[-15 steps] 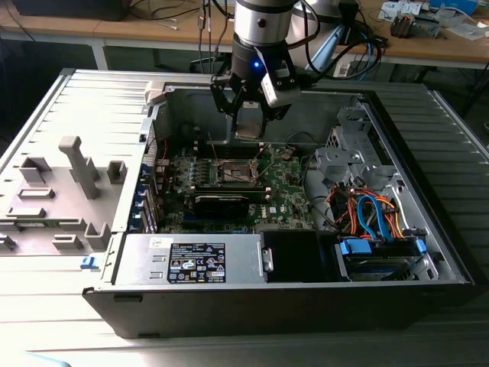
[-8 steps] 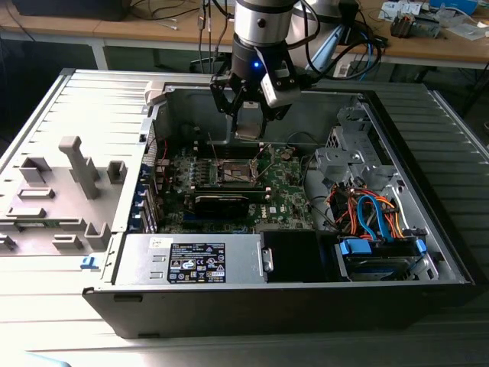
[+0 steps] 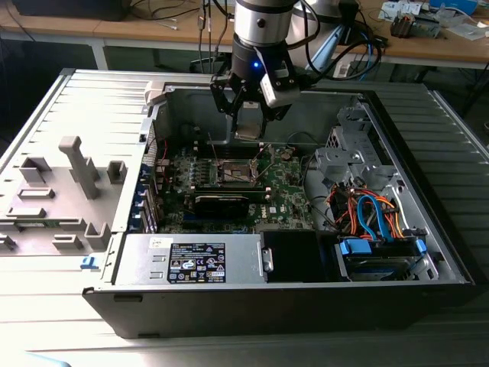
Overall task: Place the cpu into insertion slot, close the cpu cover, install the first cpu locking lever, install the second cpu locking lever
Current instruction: 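Place the cpu into insertion slot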
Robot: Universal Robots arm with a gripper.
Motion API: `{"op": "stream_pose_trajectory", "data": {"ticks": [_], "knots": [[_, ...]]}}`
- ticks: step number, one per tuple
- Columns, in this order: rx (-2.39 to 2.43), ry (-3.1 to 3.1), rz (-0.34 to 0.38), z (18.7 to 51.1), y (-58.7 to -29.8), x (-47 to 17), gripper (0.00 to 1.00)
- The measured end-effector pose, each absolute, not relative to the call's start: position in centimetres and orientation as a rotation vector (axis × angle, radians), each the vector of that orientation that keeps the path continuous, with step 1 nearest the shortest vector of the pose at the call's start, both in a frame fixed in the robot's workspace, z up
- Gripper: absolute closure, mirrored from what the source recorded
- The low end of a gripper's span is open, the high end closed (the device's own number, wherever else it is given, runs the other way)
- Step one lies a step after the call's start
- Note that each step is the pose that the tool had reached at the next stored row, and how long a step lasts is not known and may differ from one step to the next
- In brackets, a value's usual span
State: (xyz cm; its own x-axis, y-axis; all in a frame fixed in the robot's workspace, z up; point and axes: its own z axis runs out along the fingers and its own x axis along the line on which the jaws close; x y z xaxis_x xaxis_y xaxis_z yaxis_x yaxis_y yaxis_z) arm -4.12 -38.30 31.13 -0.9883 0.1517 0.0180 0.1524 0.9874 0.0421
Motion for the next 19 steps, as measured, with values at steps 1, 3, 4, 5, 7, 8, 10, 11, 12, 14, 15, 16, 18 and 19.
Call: {"op": "stream_pose_trajectory", "data": {"ticks": [1, 3, 4, 5, 7, 8, 10, 11, 12, 14, 15, 16, 18, 19], "knots": [[-0.24, -3.117, -0.068, 31.13, -38.3, -4.12, 0.45], [-0.244, -3.117, -0.068, 31.12, -38.3, -4.12, 0.45], [-0.246, -3.117, -0.068, 31.12, -38.3, -4.12, 0.45], [-0.247, -3.116, -0.068, 31.12, -38.3, -4.12, 0.45], [-0.25, -3.116, -0.068, 31.11, -38.3, -4.12, 0.45], [-0.252, -3.116, -0.068, 31.11, -38.3, -4.13, 0.45], [-0.254, -3.116, -0.068, 31.11, -38.3, -4.12, 0.45], [-0.255, -3.116, -0.068, 31.11, -38.3, -4.12, 0.45], [-0.256, -3.116, -0.068, 31.11, -38.3, -4.12, 0.45], [-0.259, -3.116, -0.068, 31.11, -38.3, -4.13, 0.45], [-0.26, -3.116, -0.068, 31.11, -38.3, -4.13, 0.45], [-0.261, -3.116, -0.068, 31.11, -38.3, -4.12, 0.45], [-0.265, -3.115, -0.068, 31.1, -38.3, -4.12, 0.45], [-0.267, -3.115, -0.068, 31.1, -38.3, -4.13, 0.45]]}}
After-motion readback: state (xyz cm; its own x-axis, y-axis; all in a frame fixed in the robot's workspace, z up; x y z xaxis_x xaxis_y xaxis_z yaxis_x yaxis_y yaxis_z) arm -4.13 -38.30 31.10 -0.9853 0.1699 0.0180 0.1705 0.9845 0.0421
